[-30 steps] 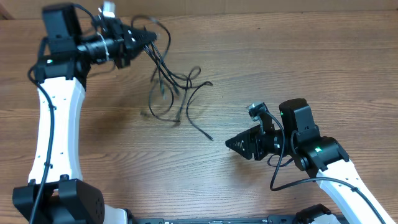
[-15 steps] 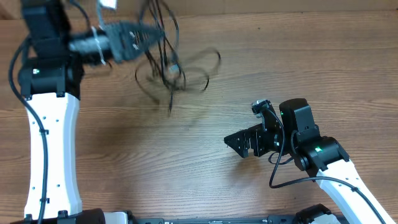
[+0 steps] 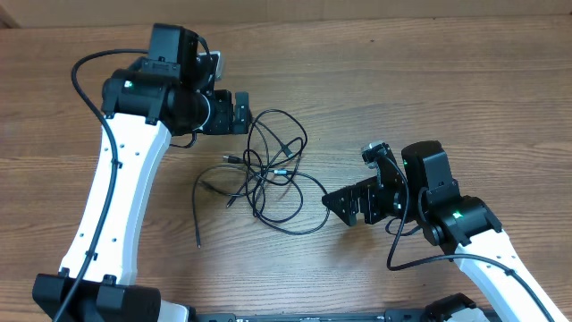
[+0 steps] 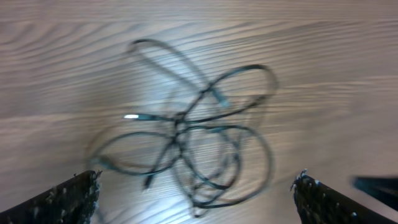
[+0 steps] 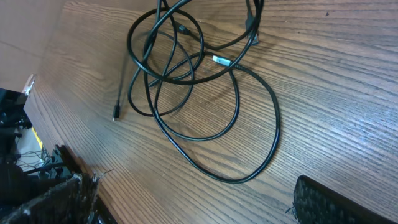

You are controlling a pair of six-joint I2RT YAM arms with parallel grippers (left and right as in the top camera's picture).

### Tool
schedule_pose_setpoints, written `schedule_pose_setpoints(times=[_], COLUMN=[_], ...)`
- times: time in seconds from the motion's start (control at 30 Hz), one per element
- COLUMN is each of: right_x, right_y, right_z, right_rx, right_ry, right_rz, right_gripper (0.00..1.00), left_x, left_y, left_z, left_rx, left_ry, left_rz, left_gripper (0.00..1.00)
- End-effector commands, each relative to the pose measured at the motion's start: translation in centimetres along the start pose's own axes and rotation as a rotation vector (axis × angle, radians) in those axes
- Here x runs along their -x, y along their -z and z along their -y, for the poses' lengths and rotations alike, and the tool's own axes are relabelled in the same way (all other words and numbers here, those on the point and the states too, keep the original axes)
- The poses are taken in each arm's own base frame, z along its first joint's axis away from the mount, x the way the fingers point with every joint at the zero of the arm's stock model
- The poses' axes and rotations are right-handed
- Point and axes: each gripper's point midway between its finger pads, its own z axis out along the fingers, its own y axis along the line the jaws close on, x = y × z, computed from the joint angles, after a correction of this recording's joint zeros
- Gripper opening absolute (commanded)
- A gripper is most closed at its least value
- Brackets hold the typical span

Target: Untangle cables

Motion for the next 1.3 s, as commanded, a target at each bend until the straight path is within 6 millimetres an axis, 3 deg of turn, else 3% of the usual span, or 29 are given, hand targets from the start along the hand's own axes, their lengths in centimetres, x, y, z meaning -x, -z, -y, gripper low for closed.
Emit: schedule_pose_setpoints(times=[0.0, 0.2, 0.4, 0.7, 0.87, 0.97, 1.0, 1.03, 1.17, 1.2, 1.27], right_x=[0.6, 0.6, 0.6, 0.8, 0.8, 0.8, 0.8, 0.8, 0.8, 0.8, 0.8], right_y=[0.4, 0.4, 0.4, 0.3, 0.3, 0.3, 0.3, 0.3, 0.3, 0.3, 0.3], right_z=[-0.1, -0.1, -0.2, -0.1, -0.1, -0.1, -0.1, -0.1, -0.1, -0.1, -0.1], right_rx=[-0.006, -0.006, -0.006, -0.006, -0.005, -0.005, -0.006, -0.006, -0.006, -0.005, -0.006], right_ry=[0.009, 0.010, 0.010, 0.018, 0.017, 0.016, 0.017, 0.017, 0.017, 0.017, 0.017], right_rz=[0.024, 0.025, 0.024, 0.031, 0.029, 0.028, 0.028, 0.029, 0.028, 0.028, 0.028], right_gripper=[1.00, 1.00, 1.00, 1.00, 1.00, 1.00, 1.00, 1.00, 1.00, 1.00, 1.00], left_x=[0.1, -0.1, 0.7, 1.4, 0.6, -0.3, -0.5, -0.7, -1.0, -1.0, -0.9], left_y=[-0.2, -1.0, -4.0, -9.5, -12.3, -14.3, -14.8, -15.2, -16.0, -16.0, -15.8], left_z=[-2.4, -2.6, -2.5, 4.0, 5.3, 5.1, 5.0, 5.0, 4.8, 4.7, 4.8], left_rx=[0.142, 0.144, 0.116, -0.191, -0.178, -0.140, -0.135, -0.135, -0.133, -0.131, -0.129], left_ry=[0.052, 0.033, -0.075, -0.439, -0.727, -0.775, -0.776, -0.777, -0.736, -0.723, -0.699], left_rz=[0.004, -0.014, -0.028, -0.045, -0.066, -0.117, -0.132, -0.144, -0.165, -0.165, -0.162], left_gripper=[1.00, 1.00, 1.00, 1.00, 1.00, 0.98, 0.93, 0.80, 0.15, 0.07, 0.04])
